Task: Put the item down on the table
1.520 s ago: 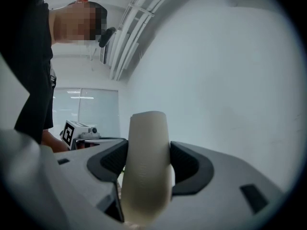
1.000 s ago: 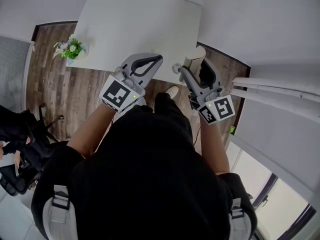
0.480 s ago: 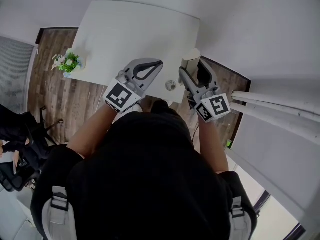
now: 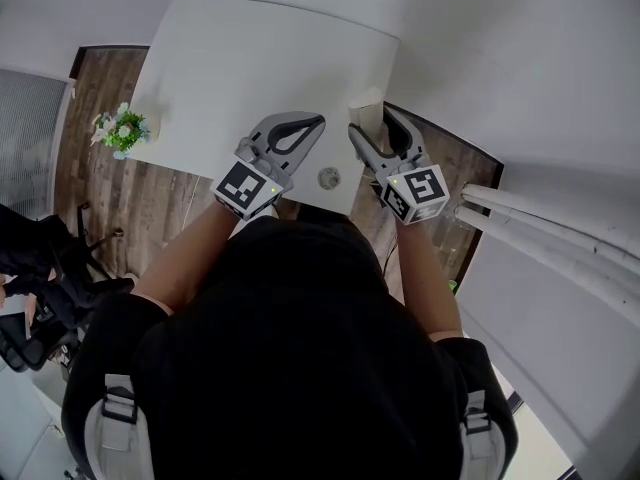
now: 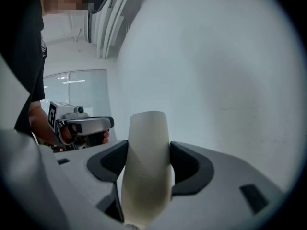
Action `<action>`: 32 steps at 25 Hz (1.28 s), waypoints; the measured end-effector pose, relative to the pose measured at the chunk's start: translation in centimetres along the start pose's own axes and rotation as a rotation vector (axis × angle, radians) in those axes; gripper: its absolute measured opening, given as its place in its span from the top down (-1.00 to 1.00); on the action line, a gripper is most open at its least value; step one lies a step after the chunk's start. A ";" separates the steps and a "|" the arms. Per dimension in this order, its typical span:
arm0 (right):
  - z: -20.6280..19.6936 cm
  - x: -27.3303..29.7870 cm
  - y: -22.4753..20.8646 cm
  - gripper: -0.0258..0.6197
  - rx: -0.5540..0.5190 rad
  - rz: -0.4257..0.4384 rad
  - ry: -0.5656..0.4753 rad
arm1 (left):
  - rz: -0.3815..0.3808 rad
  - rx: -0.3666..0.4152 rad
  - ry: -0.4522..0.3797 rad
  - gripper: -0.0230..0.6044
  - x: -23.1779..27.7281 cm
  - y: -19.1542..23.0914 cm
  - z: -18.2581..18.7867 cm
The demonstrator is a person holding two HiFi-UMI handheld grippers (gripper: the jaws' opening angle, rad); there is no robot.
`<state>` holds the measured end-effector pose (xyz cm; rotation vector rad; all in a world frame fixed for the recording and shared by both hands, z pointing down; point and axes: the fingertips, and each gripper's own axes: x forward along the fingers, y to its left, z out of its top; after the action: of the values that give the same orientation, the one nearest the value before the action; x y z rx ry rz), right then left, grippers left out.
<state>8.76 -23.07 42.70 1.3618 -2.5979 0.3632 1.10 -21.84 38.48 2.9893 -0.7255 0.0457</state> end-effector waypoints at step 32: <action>-16.1 10.1 -7.3 0.06 -0.188 0.172 0.534 | 0.141 -0.062 0.139 0.95 7.9 5.8 -11.2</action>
<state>9.92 -30.13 61.74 0.8388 -2.2339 0.4264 5.28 -29.80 50.32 2.8380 -0.9010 0.2306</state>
